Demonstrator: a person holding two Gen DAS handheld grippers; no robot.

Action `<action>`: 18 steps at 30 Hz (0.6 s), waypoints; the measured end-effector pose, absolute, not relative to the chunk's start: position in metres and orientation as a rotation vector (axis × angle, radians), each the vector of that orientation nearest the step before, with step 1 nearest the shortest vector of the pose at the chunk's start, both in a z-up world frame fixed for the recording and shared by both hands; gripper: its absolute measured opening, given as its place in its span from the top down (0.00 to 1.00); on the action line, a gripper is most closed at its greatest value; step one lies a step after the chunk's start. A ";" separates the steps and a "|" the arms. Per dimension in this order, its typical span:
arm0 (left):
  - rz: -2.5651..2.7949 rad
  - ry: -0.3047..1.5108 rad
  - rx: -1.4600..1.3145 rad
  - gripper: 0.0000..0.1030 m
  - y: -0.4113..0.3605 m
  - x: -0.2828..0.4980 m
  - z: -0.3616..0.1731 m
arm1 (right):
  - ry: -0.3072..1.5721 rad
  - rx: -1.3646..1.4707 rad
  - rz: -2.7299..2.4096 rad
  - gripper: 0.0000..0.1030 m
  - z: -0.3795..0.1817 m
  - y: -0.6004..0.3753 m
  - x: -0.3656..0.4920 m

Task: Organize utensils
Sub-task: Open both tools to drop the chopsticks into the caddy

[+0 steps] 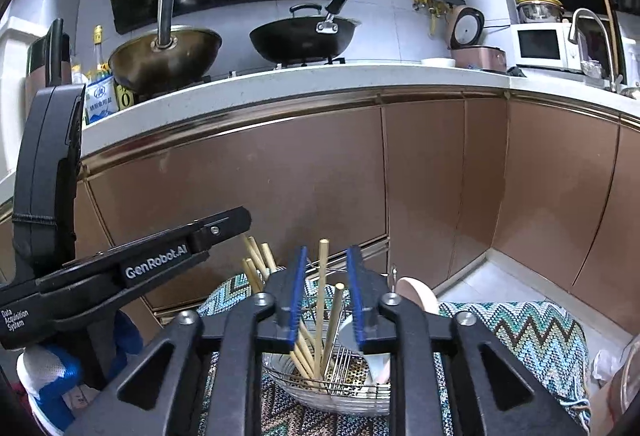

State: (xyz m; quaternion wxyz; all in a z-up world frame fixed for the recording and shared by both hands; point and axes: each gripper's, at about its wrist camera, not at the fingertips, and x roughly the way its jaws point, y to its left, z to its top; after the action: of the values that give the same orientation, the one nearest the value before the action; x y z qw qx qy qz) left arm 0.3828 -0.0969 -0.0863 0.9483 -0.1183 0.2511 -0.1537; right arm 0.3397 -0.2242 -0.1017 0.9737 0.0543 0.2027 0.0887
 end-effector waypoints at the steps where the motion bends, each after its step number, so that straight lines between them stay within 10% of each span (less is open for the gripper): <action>1: -0.310 0.506 -0.239 0.94 -0.096 0.380 -0.084 | 0.405 0.110 0.171 0.75 -0.100 -0.225 0.337; 18: -0.269 0.416 -0.124 0.52 -0.088 0.261 -0.048 | 0.364 0.139 0.070 0.61 -0.067 -0.240 0.254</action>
State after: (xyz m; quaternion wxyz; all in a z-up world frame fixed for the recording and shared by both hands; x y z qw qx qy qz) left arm 0.2611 -0.0880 -0.0479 0.9676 -0.0613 0.2056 -0.1333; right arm 0.2540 -0.2404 -0.0668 0.9804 0.0692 0.1809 0.0349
